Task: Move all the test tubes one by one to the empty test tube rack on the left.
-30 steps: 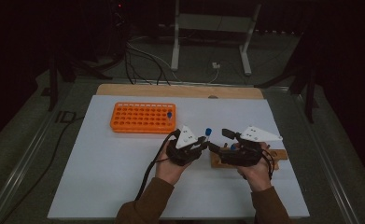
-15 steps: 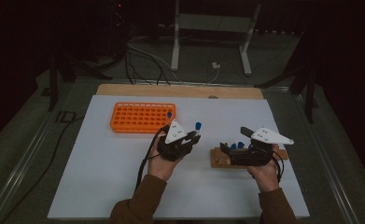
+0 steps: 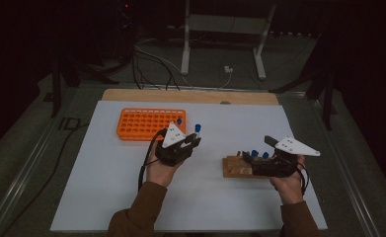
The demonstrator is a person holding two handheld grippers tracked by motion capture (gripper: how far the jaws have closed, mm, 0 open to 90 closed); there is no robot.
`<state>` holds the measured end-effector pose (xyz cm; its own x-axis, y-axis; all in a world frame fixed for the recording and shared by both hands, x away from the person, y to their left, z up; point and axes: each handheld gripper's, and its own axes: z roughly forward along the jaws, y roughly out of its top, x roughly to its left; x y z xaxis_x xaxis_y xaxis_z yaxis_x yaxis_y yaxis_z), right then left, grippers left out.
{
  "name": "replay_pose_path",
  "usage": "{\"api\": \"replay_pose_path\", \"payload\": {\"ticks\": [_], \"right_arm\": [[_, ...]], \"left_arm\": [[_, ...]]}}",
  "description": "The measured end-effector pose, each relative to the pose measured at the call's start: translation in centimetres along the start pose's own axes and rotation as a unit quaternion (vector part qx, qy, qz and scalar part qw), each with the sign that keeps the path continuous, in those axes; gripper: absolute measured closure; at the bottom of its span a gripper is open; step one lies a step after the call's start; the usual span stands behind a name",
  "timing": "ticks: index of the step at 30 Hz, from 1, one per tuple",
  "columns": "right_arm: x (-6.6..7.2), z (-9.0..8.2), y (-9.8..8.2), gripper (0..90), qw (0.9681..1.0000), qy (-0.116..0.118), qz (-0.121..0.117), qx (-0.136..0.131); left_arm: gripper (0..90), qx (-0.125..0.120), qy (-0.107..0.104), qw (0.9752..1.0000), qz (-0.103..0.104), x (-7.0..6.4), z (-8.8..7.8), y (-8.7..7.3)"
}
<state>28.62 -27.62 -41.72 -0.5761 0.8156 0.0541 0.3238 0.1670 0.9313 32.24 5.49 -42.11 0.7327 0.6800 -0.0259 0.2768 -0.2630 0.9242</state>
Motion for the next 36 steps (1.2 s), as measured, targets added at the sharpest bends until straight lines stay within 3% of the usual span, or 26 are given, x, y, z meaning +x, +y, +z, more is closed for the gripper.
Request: {"api": "replay_pose_path", "payload": {"ticks": [9,18,26,36], "right_arm": [[-0.4,-0.5,-0.1,0.1,1.0000,-0.004,0.004,-0.008],[-0.7,-0.7,-0.3,0.1,0.9998,-0.008,0.010,-0.012],[-0.5,-0.9,-0.3,0.1,0.9998,-0.015,0.002,-0.015],[-0.9,-1.3,-0.3,0.1,0.9996,-0.018,0.008,-0.022]], "left_arm": [[76.8,-0.004,0.026,0.9996,-0.003,2.4,-0.7,-0.1],[76.8,-0.001,0.052,0.9985,-0.014,4.8,-0.1,-0.7],[76.9,0.007,0.072,0.9973,-0.010,6.2,0.8,-0.8],[76.9,0.011,0.105,0.9937,-0.038,8.3,2.1,-1.7]]}}
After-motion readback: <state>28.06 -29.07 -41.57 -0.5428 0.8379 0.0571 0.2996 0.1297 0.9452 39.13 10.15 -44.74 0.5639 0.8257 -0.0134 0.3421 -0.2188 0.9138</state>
